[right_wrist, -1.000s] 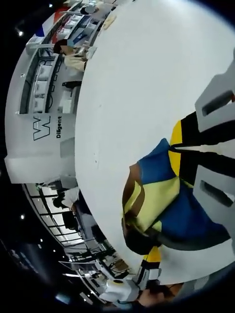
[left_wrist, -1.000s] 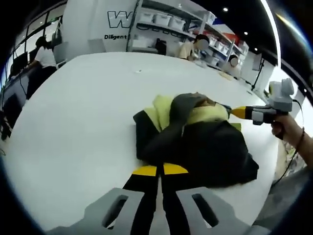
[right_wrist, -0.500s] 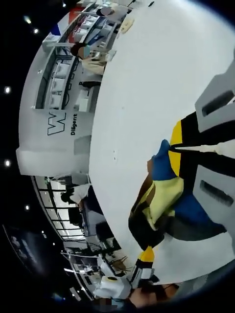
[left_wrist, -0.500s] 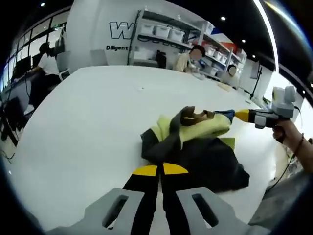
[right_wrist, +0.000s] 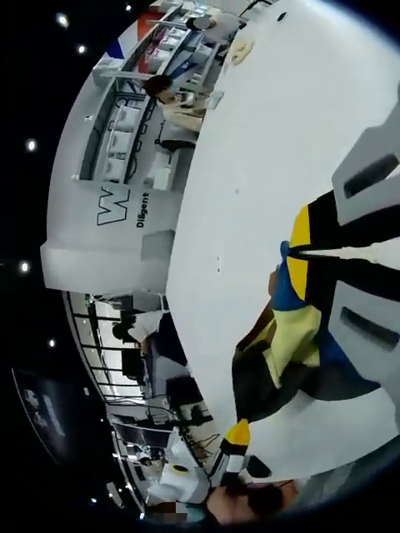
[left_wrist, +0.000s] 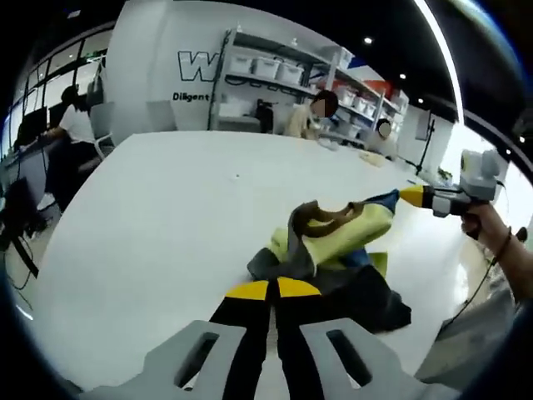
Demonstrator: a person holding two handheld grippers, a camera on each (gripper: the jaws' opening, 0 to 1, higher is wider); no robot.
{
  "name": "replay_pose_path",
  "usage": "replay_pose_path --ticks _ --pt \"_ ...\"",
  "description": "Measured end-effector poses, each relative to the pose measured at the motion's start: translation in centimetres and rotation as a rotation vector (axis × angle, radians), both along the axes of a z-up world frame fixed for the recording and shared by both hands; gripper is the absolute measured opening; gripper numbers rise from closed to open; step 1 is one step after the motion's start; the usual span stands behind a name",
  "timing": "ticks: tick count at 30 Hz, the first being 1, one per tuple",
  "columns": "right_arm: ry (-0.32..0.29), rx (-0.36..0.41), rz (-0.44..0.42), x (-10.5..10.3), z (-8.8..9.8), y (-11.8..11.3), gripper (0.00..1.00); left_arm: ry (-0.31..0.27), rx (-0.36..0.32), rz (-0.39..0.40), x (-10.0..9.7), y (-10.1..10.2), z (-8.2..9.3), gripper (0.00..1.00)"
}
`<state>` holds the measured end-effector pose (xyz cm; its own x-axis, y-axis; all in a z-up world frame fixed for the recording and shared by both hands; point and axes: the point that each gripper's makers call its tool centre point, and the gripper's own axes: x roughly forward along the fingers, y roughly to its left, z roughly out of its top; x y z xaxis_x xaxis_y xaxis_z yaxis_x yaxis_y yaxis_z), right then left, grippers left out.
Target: Fold the garment on the visible template until the final outline fits inside the template.
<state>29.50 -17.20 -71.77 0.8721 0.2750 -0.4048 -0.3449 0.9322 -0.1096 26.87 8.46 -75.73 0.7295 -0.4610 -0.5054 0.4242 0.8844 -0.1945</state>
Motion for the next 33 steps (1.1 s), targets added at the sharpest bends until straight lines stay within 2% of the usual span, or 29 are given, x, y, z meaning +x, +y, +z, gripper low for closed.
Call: replay_pose_path --ticks 5,10,14,19,26,33 --pt "-0.036 -0.016 0.006 0.7 2.6 -0.3 0.0 -0.039 0.038 -0.018 0.9 0.8 2.1 0.0" --pt "-0.041 -0.021 0.005 1.4 3.8 -0.5 0.0 -0.054 0.063 -0.027 1.8 1.6 3.2 0.0" --pt "-0.062 -0.038 0.019 2.2 5.3 -0.4 0.0 -0.074 0.06 -0.033 2.3 1.8 4.5 0.0" --pt "-0.086 -0.072 0.035 3.2 6.8 0.0 0.0 -0.093 0.09 -0.049 3.1 2.1 5.9 0.0" --pt "-0.073 -0.086 0.052 5.2 6.7 0.8 0.0 -0.094 0.124 -0.052 5.1 2.9 7.0 0.0" --pt "-0.03 -0.05 0.014 7.6 5.9 0.1 0.0 -0.086 0.144 -0.026 7.4 4.4 7.2 0.0"
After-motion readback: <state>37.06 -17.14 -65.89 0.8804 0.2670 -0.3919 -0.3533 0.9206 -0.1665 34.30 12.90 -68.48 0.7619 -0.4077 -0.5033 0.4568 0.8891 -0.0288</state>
